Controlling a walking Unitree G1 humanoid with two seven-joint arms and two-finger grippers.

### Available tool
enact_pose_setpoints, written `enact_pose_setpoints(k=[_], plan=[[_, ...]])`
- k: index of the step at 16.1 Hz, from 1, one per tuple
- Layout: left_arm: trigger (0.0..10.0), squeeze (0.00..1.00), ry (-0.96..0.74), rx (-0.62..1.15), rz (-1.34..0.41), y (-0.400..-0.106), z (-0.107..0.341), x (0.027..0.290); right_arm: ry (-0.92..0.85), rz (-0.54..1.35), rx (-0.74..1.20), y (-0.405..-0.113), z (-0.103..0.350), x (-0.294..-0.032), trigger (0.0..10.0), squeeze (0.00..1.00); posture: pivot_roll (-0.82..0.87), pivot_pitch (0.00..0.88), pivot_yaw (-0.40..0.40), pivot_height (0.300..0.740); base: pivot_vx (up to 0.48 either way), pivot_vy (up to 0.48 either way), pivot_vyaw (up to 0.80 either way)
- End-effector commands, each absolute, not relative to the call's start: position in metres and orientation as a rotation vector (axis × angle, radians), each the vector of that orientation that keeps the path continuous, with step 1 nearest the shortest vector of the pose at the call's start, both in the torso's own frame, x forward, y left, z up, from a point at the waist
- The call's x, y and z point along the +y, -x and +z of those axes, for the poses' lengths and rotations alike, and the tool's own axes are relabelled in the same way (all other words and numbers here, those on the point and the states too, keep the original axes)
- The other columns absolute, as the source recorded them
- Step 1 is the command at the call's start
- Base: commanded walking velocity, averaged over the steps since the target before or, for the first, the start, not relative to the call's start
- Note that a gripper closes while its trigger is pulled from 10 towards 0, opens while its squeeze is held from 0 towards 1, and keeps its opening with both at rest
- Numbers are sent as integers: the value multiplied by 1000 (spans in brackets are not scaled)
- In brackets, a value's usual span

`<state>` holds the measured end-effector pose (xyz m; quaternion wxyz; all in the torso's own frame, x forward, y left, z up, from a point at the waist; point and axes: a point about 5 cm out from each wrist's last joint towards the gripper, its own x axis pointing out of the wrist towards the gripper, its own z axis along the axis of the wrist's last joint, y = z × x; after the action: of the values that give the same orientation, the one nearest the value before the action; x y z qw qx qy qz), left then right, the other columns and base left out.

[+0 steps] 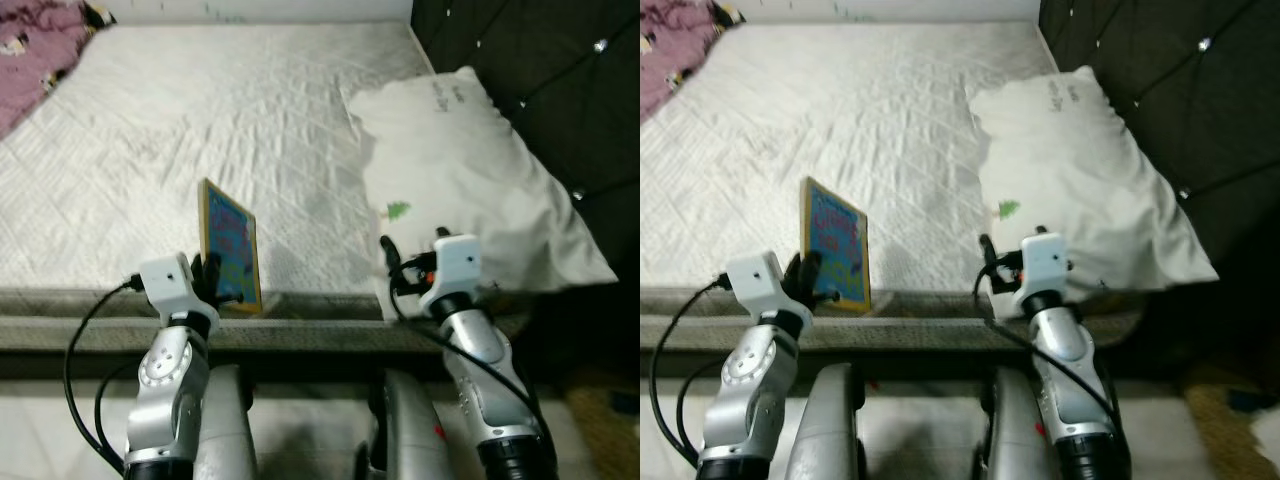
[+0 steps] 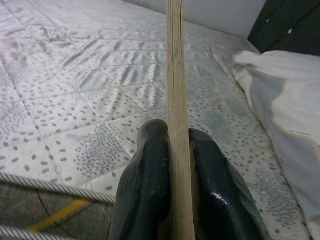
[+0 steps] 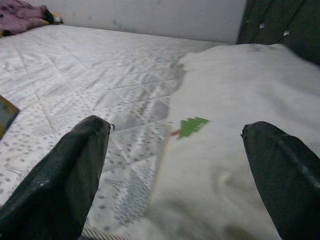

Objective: Clean up the room

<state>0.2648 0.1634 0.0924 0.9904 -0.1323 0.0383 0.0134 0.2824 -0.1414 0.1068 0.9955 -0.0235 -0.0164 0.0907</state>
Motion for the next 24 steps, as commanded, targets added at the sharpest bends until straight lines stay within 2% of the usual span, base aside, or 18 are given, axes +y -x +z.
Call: enact_pose_setpoints(k=[1, 7, 13, 16, 20, 24], plan=[[10000, 0, 262, 9, 22, -270, 107, 165, 42, 198, -67, -286, 116, -136, 10000, 0, 0, 101, -31, 590, 0, 0, 0], [10000, 0, 299, 21, 18, -280, 108, 166, 45, 199, -68, -286, 116, -136, 10000, 0, 1, 99, -31, 590, 0, 0, 0], [10000, 0, 345, 69, -54, -313, 108, 158, 74, 183, -85, -281, 122, -143, 10000, 0, -37, 96, -47, 590, 0, 0, 0], [10000, 0, 387, 96, -83, -331, 104, 156, 116, 158, -81, -271, 127, -159, 10000, 0, -84, 113, -64, 590, 0, 0, 0], [10000, 0, 502, 100, -97, -355, 105, 152, 209, 105, -50, -248, 134, -194, 10000, 0, -180, 141, -95, 590, 0, 0, 0], [10000, 0, 607, 121, -134, -366, 103, 142, 233, 102, -24, -236, 138, -200, 10000, 0, -234, 146, -113, 590, 0, 0, 0]])
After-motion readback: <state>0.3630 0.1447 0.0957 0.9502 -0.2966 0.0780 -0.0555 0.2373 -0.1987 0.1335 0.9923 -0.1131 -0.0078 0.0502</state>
